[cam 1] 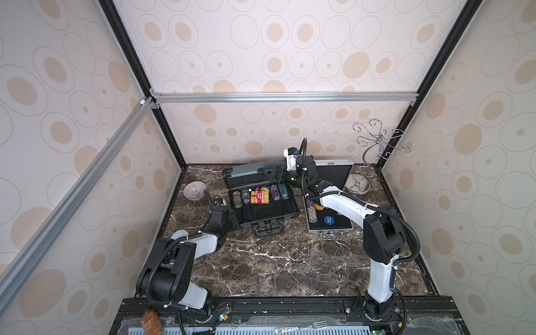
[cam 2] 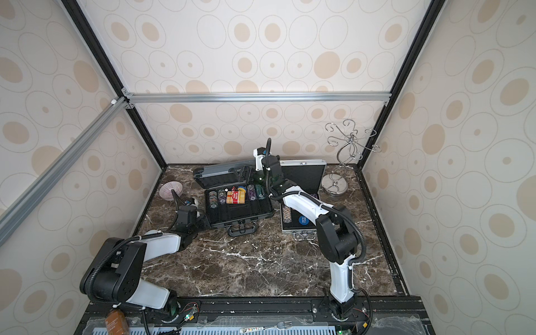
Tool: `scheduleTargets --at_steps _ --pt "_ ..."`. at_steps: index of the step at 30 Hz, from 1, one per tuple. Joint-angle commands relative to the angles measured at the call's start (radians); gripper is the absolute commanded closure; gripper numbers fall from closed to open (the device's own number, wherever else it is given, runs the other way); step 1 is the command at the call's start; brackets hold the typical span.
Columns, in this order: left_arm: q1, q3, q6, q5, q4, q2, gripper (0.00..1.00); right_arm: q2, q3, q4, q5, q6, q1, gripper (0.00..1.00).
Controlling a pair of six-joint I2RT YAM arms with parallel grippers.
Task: Open the poker set cases
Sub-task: Open the case lid on the poker set case.
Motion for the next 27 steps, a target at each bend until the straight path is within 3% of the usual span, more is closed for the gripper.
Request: scheduleTargets --at_steps 1,9,18,27 --pt "-0.048 -0.064 -0.002 0.111 -0.226 -0.004 0.90 0.033 0.061 -0.019 0.005 -0.019 -0.001 0.01" --pt "-0.096 -0.134 -0.073 0.139 -0.233 -0.061 0.92 0.129 0.222 -0.062 0.004 -0.013 -0.007 0.01" --pt "-0.102 -0.132 -0.085 0.076 -0.287 -0.167 0.90 0.245 0.381 -0.122 0.015 0.009 -0.025 0.01" --pt "-0.101 -0.088 -0.056 0.023 -0.286 -0.117 0.83 0.082 0.165 -0.096 0.069 -0.091 -0.032 0.01"
